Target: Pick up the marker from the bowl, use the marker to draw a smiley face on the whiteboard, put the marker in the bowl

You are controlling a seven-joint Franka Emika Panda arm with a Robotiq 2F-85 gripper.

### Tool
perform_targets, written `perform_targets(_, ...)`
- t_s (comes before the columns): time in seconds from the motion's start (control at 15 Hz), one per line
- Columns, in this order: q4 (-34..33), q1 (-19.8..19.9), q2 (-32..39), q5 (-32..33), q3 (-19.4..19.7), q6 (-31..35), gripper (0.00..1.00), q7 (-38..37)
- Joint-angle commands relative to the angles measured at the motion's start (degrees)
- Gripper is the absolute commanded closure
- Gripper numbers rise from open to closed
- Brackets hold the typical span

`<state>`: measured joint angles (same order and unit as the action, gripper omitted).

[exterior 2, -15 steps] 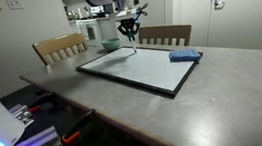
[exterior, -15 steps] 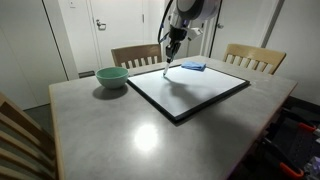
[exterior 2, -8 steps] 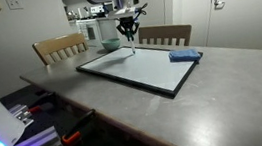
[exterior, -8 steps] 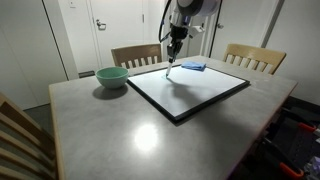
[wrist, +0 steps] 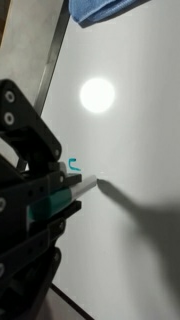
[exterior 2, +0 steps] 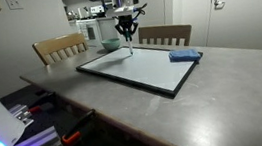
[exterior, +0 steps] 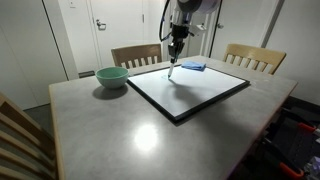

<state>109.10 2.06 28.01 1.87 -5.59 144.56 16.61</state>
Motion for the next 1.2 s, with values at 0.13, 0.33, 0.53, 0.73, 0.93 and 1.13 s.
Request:
perform_targets(0.13,0.6,0.03,-1.62,-0.75,-0.07,-2.27,0.95,0.1)
perform_targets(0.33,0.87,-0.12,-1.72,-0.36,0.11,-1.47,0.95,0.14)
perform_targets(0.53,0.95,-0.19,-1.48,-0.25,0.12,-1.09,0.95,0.24)
perform_targets(0.73,1.11,-0.49,-1.24,0.42,0.4,-0.55,0.95,0.11)
perform_targets(0.93,1.29,-0.71,-1.03,1.05,0.59,-0.05,0.95,0.06)
perform_targets(1.13,1.61,-0.07,-1.27,-0.11,-0.17,0.2,0.95,0.7)
